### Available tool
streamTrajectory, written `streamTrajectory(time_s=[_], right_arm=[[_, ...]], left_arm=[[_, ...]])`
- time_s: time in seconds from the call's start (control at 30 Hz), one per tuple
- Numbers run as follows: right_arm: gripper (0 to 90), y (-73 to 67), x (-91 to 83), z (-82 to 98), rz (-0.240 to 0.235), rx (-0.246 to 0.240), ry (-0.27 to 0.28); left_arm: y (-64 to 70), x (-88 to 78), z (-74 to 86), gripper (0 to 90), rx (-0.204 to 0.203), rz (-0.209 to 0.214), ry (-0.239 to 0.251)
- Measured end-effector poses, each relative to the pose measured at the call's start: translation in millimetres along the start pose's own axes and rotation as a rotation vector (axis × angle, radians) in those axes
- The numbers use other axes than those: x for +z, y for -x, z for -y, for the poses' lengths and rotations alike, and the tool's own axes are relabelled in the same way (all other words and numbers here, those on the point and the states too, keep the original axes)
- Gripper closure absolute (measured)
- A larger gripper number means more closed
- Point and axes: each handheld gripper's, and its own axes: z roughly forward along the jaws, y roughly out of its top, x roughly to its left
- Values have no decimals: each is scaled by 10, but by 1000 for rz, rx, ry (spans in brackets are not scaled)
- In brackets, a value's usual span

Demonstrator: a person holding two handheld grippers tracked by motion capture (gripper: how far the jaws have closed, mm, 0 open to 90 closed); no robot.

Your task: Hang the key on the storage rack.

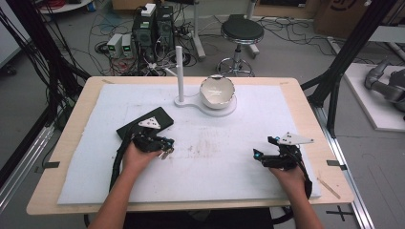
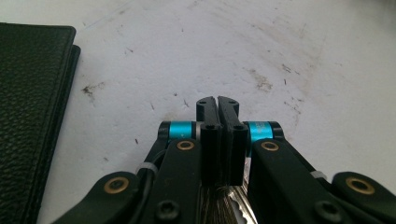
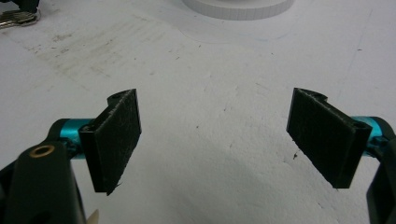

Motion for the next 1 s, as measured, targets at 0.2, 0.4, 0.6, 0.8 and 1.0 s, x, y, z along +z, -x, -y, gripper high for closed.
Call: streamTrajectory(time_s=[0.2, 0.4, 0.6, 0.8, 1.0], right_arm=[[182, -4, 0, 0, -1, -4, 0], [182, -5, 5, -6, -4, -4, 2], [182, -15, 11, -17, -8, -12, 4], [183, -16, 28, -21, -10, -15, 1], [183, -20, 38, -28, -10, -13, 0]], left_arm=[[58, -121, -46, 879, 6, 3, 45], [188, -415, -267, 880, 49, -4, 119], [229, -637, -594, 880, 81, 7, 153], [187, -793, -956, 880, 103, 5, 189], [99, -826, -1340, 880, 119, -8, 212]])
